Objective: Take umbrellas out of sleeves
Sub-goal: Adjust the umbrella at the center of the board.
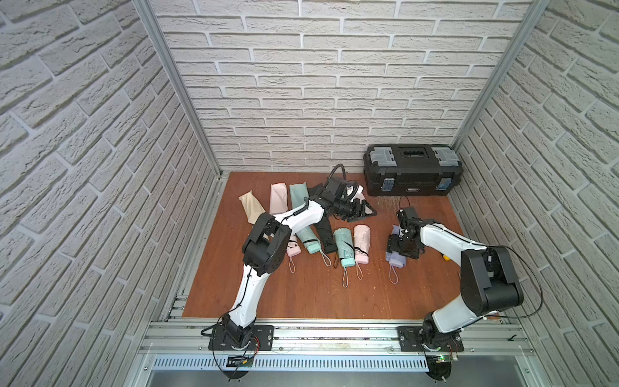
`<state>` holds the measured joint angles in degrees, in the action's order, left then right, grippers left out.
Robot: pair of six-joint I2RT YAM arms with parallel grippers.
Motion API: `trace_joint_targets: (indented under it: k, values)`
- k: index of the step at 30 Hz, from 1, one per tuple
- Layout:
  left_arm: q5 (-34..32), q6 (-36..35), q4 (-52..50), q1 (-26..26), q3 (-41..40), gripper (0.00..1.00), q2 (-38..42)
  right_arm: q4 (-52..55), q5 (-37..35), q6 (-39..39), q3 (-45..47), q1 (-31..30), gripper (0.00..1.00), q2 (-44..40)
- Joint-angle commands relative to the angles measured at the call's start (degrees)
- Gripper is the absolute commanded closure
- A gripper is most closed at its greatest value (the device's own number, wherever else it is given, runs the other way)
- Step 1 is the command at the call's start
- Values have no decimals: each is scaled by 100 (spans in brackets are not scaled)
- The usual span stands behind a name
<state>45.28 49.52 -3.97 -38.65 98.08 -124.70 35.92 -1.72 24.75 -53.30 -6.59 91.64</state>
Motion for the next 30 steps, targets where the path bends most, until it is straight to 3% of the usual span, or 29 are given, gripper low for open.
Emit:
trace_joint_targets:
  k: [1,9,20,24,30]
  values:
    - [44,-83,-24,70,164,28,-132,-127,170,-199,-186,-114,25,17]
    - [103,-189,-218,121,307,28,-233,245,-364,-181,-102,-114,18,-792]
    - [185,-16,193,151,66,28,-210,509,309,522,919,-341,19,-2014]
    - [196,99,264,140,95,28,-275,504,57,660,745,-539,17,-1908]
    - [89,110,247,148,-21,28,-162,363,-595,804,178,-689,5,-1228]
